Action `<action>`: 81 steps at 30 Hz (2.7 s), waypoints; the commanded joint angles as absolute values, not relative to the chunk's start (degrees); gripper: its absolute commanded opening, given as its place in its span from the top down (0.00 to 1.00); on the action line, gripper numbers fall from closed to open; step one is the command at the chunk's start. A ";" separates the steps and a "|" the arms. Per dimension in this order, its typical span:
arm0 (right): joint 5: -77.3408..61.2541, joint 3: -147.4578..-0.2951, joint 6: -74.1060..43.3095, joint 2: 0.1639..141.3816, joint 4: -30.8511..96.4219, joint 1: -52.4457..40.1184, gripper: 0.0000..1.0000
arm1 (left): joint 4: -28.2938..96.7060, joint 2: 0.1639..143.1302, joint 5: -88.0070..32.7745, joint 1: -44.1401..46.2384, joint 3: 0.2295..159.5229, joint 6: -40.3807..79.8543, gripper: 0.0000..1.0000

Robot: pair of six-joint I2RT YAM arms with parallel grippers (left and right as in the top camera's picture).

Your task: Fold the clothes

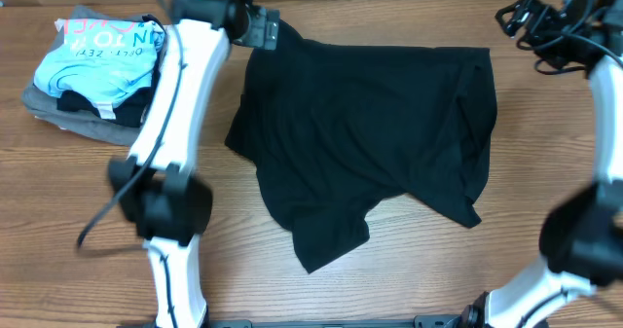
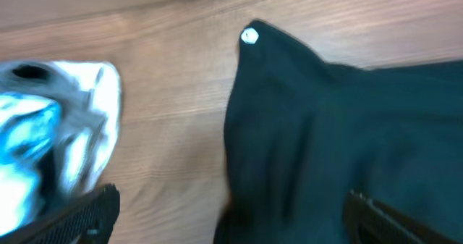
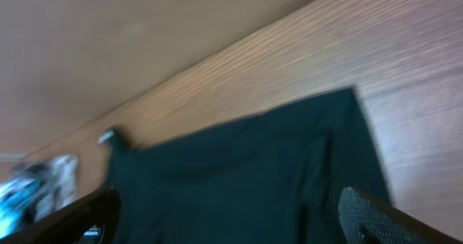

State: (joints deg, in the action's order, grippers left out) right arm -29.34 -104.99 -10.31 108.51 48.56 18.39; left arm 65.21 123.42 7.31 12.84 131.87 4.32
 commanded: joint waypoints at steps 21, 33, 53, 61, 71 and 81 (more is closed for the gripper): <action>-15.00 -91.18 -7.68 85.52 83.94 18.33 0.07 | 87.83 111.00 5.89 25.82 112.42 15.20 0.00; -5.52 -58.83 -20.71 85.62 56.90 17.17 0.39 | 63.16 110.45 -0.80 28.23 80.77 16.91 0.00; -0.75 -51.35 -27.31 93.30 47.53 10.98 0.52 | 47.90 99.13 -0.89 30.17 64.10 22.35 0.03; 0.01 -51.35 -27.31 97.62 45.04 10.09 0.56 | 45.98 97.19 -0.60 30.30 59.37 27.05 0.03; 1.87 -56.69 -25.10 97.62 49.17 21.28 0.96 | 45.91 97.21 -0.47 30.30 59.35 27.03 0.03; -5.58 -59.48 -20.34 97.65 45.15 30.55 0.29 | 45.76 97.21 0.23 30.30 59.29 26.96 0.03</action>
